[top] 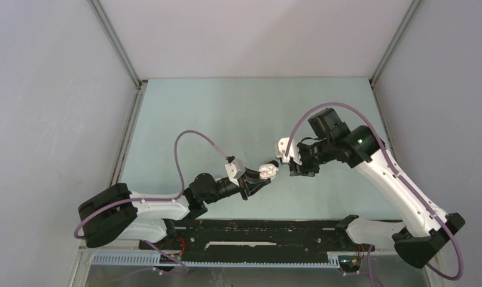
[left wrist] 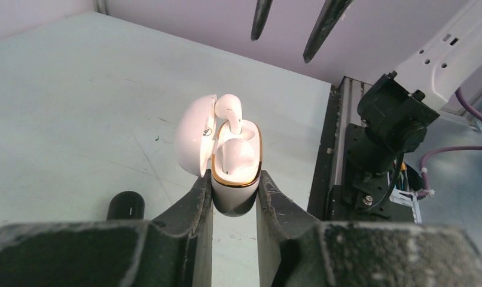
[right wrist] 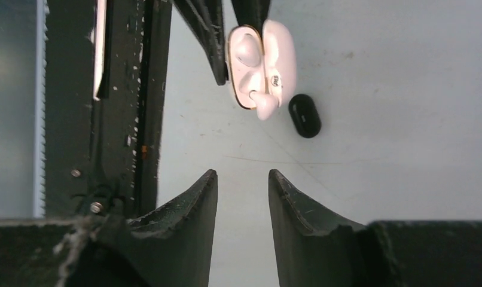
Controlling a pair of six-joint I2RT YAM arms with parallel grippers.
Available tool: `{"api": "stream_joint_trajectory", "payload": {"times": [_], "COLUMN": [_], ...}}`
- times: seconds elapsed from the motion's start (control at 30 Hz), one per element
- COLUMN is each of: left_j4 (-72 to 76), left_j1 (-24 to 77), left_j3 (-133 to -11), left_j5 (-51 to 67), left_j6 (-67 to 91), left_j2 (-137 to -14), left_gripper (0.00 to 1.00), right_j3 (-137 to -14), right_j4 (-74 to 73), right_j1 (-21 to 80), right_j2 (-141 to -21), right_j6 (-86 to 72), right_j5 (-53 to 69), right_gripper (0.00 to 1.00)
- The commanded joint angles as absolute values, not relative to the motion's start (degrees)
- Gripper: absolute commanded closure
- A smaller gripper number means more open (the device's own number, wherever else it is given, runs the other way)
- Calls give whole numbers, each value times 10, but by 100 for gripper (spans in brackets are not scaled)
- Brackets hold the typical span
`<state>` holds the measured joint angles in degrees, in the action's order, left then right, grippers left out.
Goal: Insert the wireless bluetooth earbuds into the charging case
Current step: Adjust the right earbud in the right side groove of the charging case.
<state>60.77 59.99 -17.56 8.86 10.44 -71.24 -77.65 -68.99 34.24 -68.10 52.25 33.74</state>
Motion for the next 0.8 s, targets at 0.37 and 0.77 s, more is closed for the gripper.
{"api": "stream_joint_trajectory", "payload": {"times": [0.37,0.77], "left_j4": [539,526], "left_j1": [604,604], "left_j3": [-237,-260], "left_j5": [245,304], "left_j6": [90,116], "left_j2": [-711,-725], "left_gripper": [100,100], "right_j3": [-692,-671], "right_j4": [-655,-645], "right_j1": [590,626], "right_j2": [-539,-553], "right_j6": [926,964], "right_j5": [88,75], "right_gripper": [54,56]}}
